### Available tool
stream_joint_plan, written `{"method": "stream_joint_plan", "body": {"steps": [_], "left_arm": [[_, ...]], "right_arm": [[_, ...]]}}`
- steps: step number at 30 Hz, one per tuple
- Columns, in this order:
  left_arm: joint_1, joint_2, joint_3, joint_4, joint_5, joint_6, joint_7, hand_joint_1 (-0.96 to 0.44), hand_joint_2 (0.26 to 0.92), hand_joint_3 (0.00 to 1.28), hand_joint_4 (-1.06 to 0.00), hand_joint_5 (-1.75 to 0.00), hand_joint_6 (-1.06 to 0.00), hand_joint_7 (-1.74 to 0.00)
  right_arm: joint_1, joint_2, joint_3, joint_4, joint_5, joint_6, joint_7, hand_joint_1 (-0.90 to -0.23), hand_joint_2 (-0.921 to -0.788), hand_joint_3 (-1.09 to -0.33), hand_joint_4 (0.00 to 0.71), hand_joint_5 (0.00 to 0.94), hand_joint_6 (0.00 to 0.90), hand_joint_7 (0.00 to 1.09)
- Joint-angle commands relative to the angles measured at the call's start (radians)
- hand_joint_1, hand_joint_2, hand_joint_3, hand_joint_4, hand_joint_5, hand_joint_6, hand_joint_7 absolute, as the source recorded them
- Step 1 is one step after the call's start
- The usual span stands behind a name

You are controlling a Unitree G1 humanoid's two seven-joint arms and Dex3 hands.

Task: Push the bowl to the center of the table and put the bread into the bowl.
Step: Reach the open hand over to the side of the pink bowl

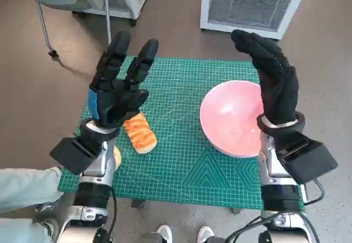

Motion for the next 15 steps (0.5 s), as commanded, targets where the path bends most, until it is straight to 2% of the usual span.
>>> {"method": "stream_joint_plan", "body": {"steps": [1, 15], "left_arm": [[-0.008, 0.011, 0.003, -0.015, -0.007, 0.011, -0.006, -0.12, 0.921, 0.17, -0.44, 0.00, -0.47, 0.00], [0.002, 0.024, 0.008, -0.034, 0.007, 0.007, 0.001, -0.12, 0.921, 0.17, -0.43, 0.00, -0.47, 0.00]], "right_arm": [[0.011, -0.004, -0.005, 0.000, -0.004, 0.020, -0.005, -0.652, -0.921, -0.817, 0.166, 0.000, -0.001, 0.55], [0.025, 0.001, -0.005, -0.018, -0.011, 0.027, -0.020, -0.653, -0.921, -0.822, 0.166, 0.001, -0.001, 0.55]]}}
